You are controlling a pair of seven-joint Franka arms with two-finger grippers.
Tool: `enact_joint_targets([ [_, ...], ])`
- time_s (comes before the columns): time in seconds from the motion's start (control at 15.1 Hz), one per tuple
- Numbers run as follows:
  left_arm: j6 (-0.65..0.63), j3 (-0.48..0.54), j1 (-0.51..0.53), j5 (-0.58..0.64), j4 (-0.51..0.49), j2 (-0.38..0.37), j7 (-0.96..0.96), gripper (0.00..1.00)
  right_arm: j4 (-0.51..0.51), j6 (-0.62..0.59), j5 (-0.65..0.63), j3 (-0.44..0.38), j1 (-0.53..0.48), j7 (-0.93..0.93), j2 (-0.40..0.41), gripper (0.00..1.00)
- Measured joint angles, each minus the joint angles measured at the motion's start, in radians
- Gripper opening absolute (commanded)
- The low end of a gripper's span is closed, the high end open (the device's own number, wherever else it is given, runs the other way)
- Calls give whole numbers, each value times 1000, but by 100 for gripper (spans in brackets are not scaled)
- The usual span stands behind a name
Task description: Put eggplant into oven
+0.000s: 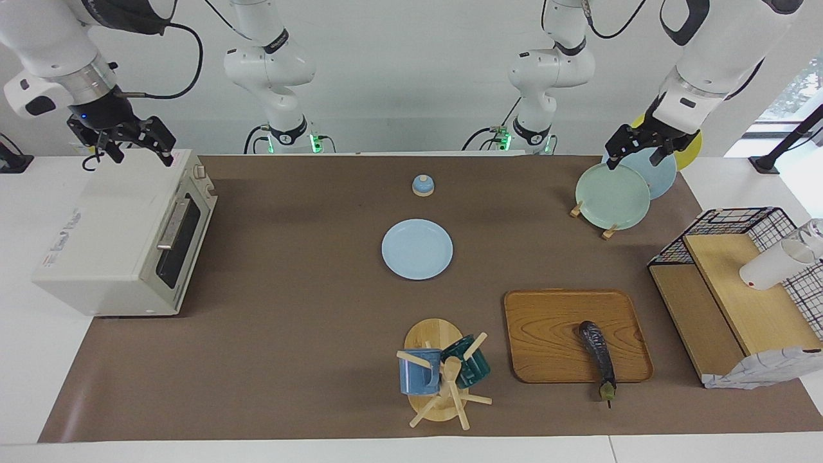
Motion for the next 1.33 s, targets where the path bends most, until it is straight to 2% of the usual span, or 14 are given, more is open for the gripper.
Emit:
enact_joint_targets([
  [0.47, 0, 0, 0, 0, 0, 0, 0, 100, 0, 0, 0, 0, 3, 0, 0, 100],
  [0.53, 0, 0, 0, 0, 0, 0, 0, 100, 0, 0, 0, 1, 5, 0, 0, 81],
  [0.6, 0, 0, 0, 0, 0, 0, 0, 100, -1, 2, 0, 3, 9, 0, 0, 49],
  [0.66, 0, 0, 0, 0, 0, 0, 0, 100, -2, 4, 0, 7, 13, 0, 0, 12],
  [0.73, 0, 0, 0, 0, 0, 0, 0, 100, -3, 6, 0, 9, 19, 0, 0, 0],
  [0.86, 0, 0, 0, 0, 0, 0, 0, 100, -10, 23, 0, 10, 29, -16, 0, 0],
  [1.06, 0, -2, -1, 0, 0, 0, 0, 100, -51, 120, -1, 12, 54, -13, 0, 0],
  [1.33, 0, -4, -2, 0, 0, 0, 0, 100, -138, 182, -12, 8, 53, 113, 1, 0],
])
